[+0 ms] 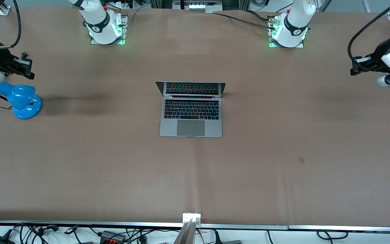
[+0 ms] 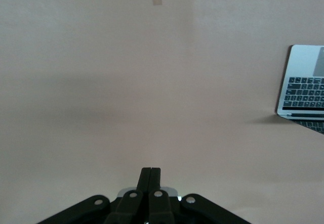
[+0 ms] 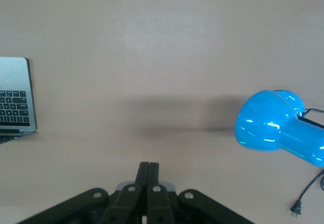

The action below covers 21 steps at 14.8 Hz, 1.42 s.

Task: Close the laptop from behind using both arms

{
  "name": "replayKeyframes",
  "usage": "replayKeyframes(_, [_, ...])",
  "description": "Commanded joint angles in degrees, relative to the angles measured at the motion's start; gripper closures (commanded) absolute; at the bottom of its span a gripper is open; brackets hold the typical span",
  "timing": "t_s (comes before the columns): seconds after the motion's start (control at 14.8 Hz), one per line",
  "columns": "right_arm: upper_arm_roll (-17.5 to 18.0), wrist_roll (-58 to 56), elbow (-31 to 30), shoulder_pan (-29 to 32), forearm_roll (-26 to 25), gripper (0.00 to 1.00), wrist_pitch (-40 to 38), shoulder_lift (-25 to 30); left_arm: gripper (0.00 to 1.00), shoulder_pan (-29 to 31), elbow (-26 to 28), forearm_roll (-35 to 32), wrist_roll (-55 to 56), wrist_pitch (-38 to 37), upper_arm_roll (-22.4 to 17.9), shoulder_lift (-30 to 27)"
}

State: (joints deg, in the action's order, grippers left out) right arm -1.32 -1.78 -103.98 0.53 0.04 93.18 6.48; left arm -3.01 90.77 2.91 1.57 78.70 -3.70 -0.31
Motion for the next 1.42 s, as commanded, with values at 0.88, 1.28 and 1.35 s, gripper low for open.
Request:
replayKeyframes(0.88, [1.06, 12.05, -8.51, -20.46, 12.88, 1.00, -1.00, -7.97, 1.00, -1.21, 29.74, 29.31, -1.39, 17.04, 13.88, -10.38])
replayKeyframes(1.28, [1.06, 19.34, -10.01, -30.83, 18.59, 1.00, 4.81, -12.01, 1.00, -1.21, 36.05, 35.14, -1.57, 23.50, 21.88, -9.80])
replayKeyframes(1.35, [1.06, 20.83, -10.01, -32.68, 19.38, 1.00, 6.30, -13.24, 1.00, -1.21, 36.92, 35.23, -1.31, 26.04, 24.42, -9.54])
